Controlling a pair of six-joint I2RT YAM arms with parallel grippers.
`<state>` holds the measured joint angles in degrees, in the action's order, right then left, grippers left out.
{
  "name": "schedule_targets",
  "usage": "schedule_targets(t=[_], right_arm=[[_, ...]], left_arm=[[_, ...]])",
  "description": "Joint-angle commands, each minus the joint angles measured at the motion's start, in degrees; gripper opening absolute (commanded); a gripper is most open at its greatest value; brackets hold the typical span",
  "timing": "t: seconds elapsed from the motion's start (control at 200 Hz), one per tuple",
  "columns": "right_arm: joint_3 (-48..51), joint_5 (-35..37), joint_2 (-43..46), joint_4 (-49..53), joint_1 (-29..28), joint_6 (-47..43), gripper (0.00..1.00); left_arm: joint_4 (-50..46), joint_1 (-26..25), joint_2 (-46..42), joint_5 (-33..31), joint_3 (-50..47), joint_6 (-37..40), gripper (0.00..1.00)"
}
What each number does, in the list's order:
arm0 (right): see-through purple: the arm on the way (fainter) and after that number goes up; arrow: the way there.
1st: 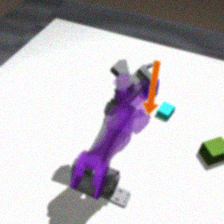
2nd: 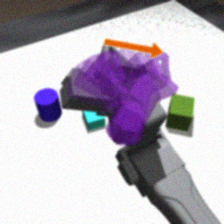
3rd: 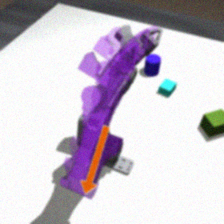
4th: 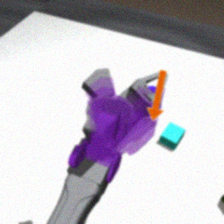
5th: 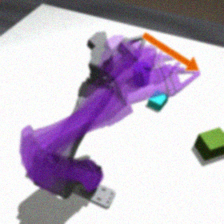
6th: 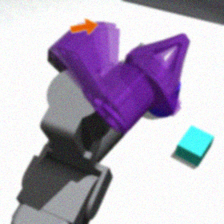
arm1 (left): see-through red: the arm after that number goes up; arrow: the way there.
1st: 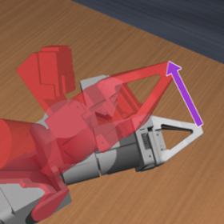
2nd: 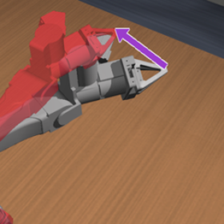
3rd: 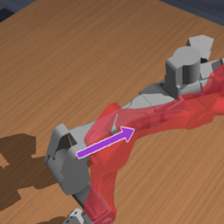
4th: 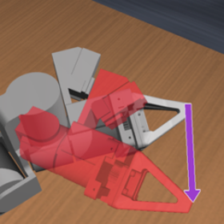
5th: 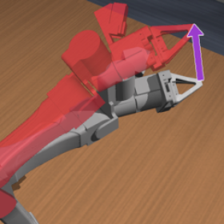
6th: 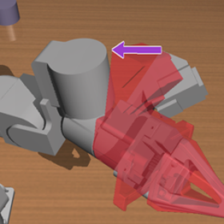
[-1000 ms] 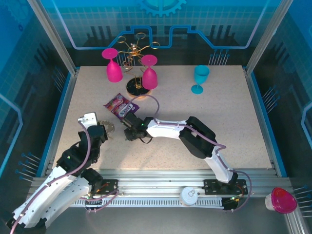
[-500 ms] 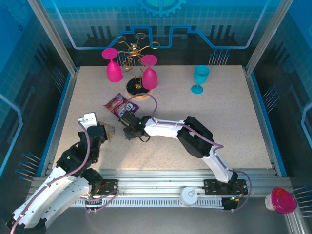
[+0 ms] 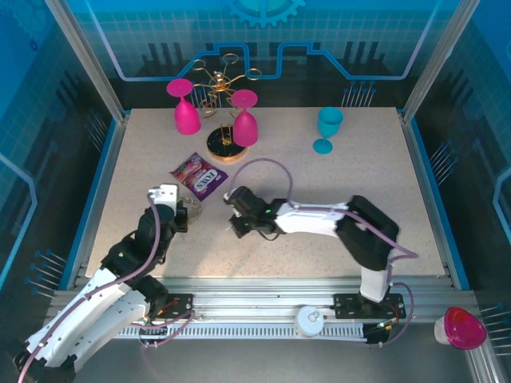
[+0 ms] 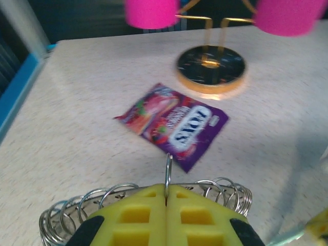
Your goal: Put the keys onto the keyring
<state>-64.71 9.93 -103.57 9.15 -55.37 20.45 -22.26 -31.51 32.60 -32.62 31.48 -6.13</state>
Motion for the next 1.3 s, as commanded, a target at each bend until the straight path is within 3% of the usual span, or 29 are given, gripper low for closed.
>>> schedule_targets(t=[0.0,0.22,0.5,0.605,0.841,1.036,1.296], right_arm=[[6.7,-2.1,10.6,0.6,4.3,-7.4,0.00],[21.2,-10.6,30.4,0.8,14.8,-19.4,0.00],[29.6,-11.7,44.2,1.0,16.4,-36.5,0.00],[31.3,-11.6,46.2,1.8,16.5,-40.6,0.00],[36.0,-19.1,46.8,-3.9,15.3,-46.1,0.00],[34.0,-19.0,41.1,-1.2,15.0,-48.4,0.00],[34.3,-23.9,40.9,-4.9,14.8,-51.7,0.00]], left_arm=[[9.4,0.1,2.4,14.9,-1.2,7.9,0.00],[19.1,-2.6,11.3,34.5,-2.0,18.5,0.00],[31.4,-5.4,22.5,52.2,-1.8,29.6,0.00],[33.7,-5.5,26.6,54.9,-1.2,32.5,0.00],[40.2,-5.5,32.5,58.7,-2.0,37.3,0.00],[40.7,-5.5,34.0,61.0,-2.8,40.8,0.00],[40.8,-5.5,37.2,60.4,-2.5,39.9,0.00]])
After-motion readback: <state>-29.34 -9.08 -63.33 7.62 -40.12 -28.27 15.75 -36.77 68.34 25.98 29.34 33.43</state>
